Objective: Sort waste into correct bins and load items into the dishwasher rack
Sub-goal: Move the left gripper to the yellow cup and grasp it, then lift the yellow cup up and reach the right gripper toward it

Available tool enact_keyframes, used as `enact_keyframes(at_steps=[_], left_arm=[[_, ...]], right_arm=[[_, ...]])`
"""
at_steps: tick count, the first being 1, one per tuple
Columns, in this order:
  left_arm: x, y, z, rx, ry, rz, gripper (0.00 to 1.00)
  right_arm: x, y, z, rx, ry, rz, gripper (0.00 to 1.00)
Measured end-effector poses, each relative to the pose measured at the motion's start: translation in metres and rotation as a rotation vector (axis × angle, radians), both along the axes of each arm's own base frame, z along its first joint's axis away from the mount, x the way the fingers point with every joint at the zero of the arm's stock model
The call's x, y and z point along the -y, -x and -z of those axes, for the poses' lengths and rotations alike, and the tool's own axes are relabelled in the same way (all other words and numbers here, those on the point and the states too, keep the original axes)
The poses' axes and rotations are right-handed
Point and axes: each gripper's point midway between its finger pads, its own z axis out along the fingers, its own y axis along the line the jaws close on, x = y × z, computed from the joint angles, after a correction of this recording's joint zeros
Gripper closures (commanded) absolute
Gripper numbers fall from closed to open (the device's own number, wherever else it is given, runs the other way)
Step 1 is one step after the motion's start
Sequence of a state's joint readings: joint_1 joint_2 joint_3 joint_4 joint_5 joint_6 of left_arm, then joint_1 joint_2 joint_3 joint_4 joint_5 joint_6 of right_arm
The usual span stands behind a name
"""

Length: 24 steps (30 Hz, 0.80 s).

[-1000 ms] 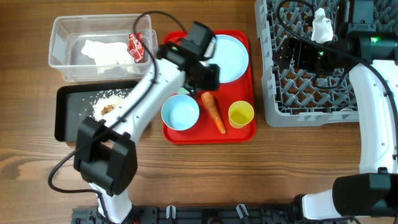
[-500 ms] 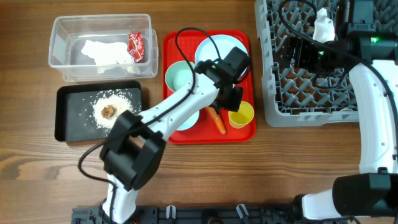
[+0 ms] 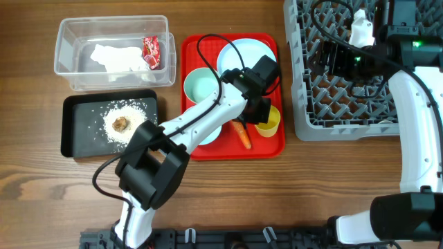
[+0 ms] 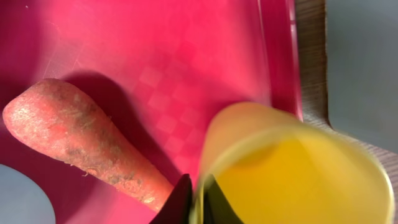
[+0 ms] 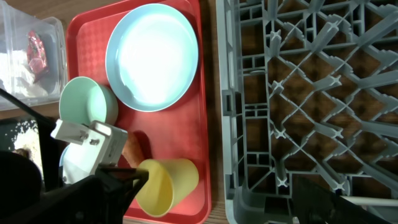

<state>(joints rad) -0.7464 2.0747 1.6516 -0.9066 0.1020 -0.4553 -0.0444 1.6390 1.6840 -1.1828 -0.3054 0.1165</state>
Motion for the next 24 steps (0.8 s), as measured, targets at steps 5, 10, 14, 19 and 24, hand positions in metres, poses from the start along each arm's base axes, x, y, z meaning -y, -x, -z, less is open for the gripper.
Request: enact_keyframes(at_steps=[5,10,14,19,24], left_arm=[[0.000,-0.001,0.001,0.000,0.000,0.000,0.96],[0.002,-0.002,0.001,0.007,0.006,0.000,0.96],[0.003,-0.004,0.000,0.013,0.012,0.000,0.96],[0.001,-0.005,0.000,0.013,0.012,-0.005,0.96],[-0.015,-0.022,-0.015,0.004,0.071,-0.062,0.96]], right_arm=[[0.000,0.000,0.000,0.000,0.000,0.000,0.00],[0.000,0.000,0.000,0.000,0.000,0.000,0.00],[0.000,0.000,0.000,0.000,0.000,0.000,0.00],[0.000,0.000,0.000,0.000,0.000,0.000,0.00],[0.000,-0.001,0.000,0.003,0.000,0.000,0.00]])
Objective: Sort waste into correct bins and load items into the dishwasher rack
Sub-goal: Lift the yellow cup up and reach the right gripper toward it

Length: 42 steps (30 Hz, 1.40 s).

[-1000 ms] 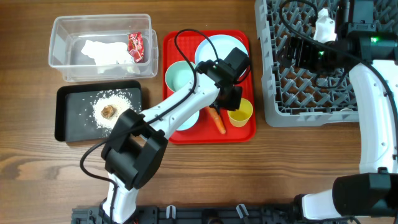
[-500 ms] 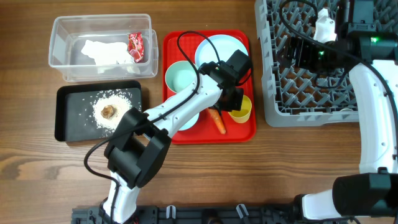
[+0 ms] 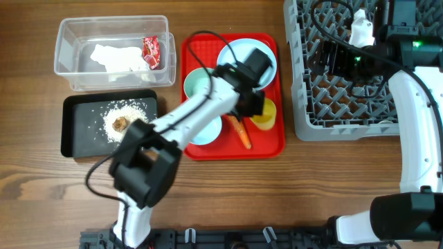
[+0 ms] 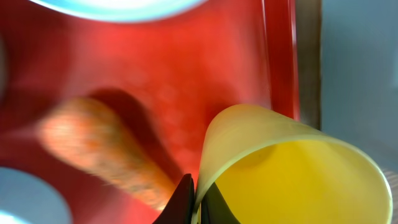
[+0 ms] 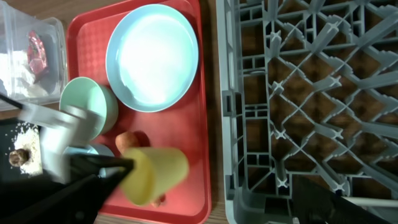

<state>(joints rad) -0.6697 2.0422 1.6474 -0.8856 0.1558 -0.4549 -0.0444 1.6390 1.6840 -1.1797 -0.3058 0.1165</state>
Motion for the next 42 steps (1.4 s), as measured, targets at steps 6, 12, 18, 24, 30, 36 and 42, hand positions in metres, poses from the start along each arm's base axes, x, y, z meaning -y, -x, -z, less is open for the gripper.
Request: enact_keyframes(at_steps=[6,12,18,24,30,36,42], left_arm=[[-0.049,-0.039,-0.067,0.016,0.229,-0.137,0.96],[-0.076,-0.052,-0.102,-0.059,0.486,-0.162,0.96],[-0.089,-0.056,-0.138,-0.074,0.745,-0.068,0.96],[-0.092,-0.060,-0.175,-0.004,0.944,0.065,0.96],[-0.084,-0.055,-0.203,0.058,1.072,0.207,0.96],[-0.076,-0.047,-0.209,0.047,1.106,0.252,0.96],[-0.067,-0.043,-0.212,0.055,1.116,0.291,0.96]], right_arm=[[-0.004,-0.007,-0.005,0.038,-0.021,-0.013,0.00],[-0.027,-0.014,-0.019,0.121,-0.115,-0.145,0.00],[-0.067,-0.014,-0.053,0.289,-0.295,-0.397,0.00],[-0.097,0.003,-0.081,0.408,-0.475,-0.614,0.00],[-0.123,0.012,-0.087,0.457,-0.602,-0.763,0.01],[-0.152,0.014,-0.088,0.514,-0.640,-0.885,0.01],[-0.170,0.003,-0.083,0.556,-0.646,-0.939,0.04]])
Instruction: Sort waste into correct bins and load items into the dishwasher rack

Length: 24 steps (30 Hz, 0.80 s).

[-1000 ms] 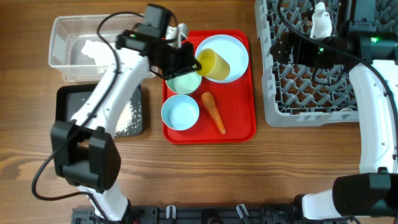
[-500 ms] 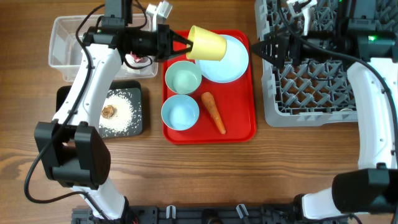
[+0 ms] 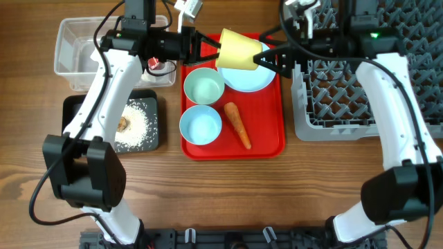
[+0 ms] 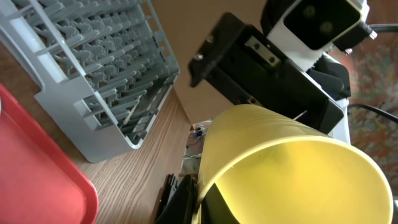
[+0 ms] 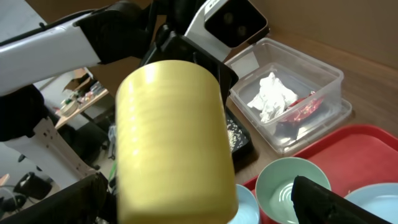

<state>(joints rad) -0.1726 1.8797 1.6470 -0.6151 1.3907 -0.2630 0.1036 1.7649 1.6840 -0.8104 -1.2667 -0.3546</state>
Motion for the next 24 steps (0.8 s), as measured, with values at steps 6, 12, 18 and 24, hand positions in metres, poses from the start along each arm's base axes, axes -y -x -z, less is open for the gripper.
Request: enact_keyframes(at_steps=[6,12,18,24], left_arm=[[0.001,-0.002,-0.001,0.021,-0.001,-0.002,0.96],[0.002,-0.005,-0.008,0.088,0.026,0.012,0.96],[0.004,-0.007,-0.025,0.175,0.080,0.044,0.96],[0.005,-0.011,-0.036,0.221,0.103,0.053,0.96]], right_arm=[[-0.012,-0.001,0.005,-0.029,-0.029,-0.039,0.06],[-0.017,-0.002,-0.003,0.010,-0.114,-0.110,0.12],[-0.019,0.005,-0.021,0.082,-0.198,-0.193,0.12],[-0.018,0.008,-0.024,0.083,-0.213,-0.208,0.11]])
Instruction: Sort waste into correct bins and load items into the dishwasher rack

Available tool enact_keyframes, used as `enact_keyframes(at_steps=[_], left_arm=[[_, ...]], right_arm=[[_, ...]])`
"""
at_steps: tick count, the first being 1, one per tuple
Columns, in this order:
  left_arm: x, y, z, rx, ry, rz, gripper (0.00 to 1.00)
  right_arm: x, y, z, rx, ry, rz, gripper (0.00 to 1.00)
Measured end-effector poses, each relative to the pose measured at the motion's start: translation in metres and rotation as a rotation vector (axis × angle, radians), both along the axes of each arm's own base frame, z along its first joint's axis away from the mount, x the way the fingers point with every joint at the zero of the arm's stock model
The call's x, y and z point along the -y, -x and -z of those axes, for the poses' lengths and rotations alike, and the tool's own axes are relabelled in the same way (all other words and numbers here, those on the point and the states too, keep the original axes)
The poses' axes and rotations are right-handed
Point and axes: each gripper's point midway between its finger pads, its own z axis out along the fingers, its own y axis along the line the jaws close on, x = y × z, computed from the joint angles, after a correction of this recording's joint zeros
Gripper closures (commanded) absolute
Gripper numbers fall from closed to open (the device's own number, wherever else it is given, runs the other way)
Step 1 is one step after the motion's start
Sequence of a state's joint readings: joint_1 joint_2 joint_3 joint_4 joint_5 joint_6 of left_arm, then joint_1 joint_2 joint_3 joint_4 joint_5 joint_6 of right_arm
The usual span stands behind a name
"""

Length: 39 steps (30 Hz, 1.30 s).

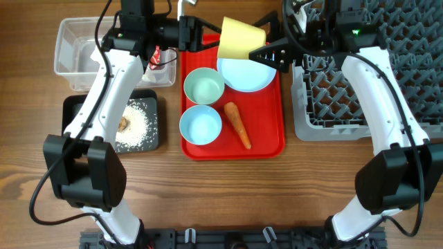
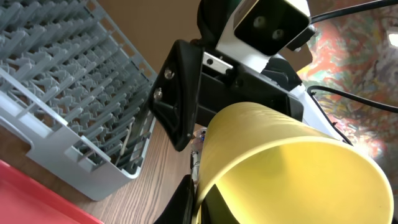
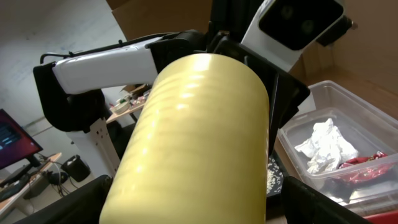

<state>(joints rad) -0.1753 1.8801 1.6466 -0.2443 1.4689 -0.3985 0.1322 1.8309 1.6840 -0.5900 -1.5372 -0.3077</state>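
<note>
A yellow cup (image 1: 239, 39) hangs on its side above the top of the red tray (image 1: 270, 149). My left gripper (image 1: 206, 34) is shut on its rim, pinching the wall from inside and outside (image 2: 198, 200). From the right, my right gripper (image 1: 264, 39) stands open, one finger on each side of the cup's closed end (image 3: 196, 205). In the right wrist view the cup (image 3: 199, 124) fills the space between the fingers. On the tray lie a carrot (image 1: 238, 125), a pale blue plate (image 1: 246, 75), a green bowl (image 1: 203, 86) and a blue bowl (image 1: 201, 124).
The grey dishwasher rack (image 1: 346, 97) stands at the right. A clear bin (image 1: 111, 52) with tissue and a red wrapper is at the back left. Below it sits a black tray (image 1: 73, 124) with rice and a scrap.
The right gripper has come in closer, so its open fingers now straddle the cup's closed end. The left gripper still holds the rim and has barely shifted.
The left gripper was shut on the cup's rim low over the tray's right side, beside the carrot. Then the cup was a little further back. Later it was held high over the tray's top, facing the right gripper, which now brackets it.
</note>
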Motion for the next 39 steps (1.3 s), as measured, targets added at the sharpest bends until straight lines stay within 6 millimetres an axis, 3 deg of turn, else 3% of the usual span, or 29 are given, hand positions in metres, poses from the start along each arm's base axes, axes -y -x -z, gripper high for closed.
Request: enact_keyframes(at_steps=[10,16,24,34,39], left_arm=[[0.006,0.001,-0.004,-0.017,0.001,0.007,0.96],[0.009,-0.010,0.003,-0.022,-0.033,-0.061,0.96],[0.008,-0.019,0.007,-0.031,-0.055,-0.111,0.96],[0.008,-0.021,0.011,-0.049,-0.064,-0.122,0.96],[0.009,-0.019,0.011,-0.054,-0.062,-0.111,0.96]], right_arm=[[0.000,-0.002,0.002,-0.003,0.010,0.011,0.16],[0.000,-0.018,0.010,-0.043,0.076,0.094,0.16],[-0.001,-0.036,0.004,-0.098,0.092,0.167,0.18],[0.001,-0.040,0.005,-0.119,0.101,0.190,0.10],[0.012,-0.046,0.005,-0.079,0.099,0.215,0.07]])
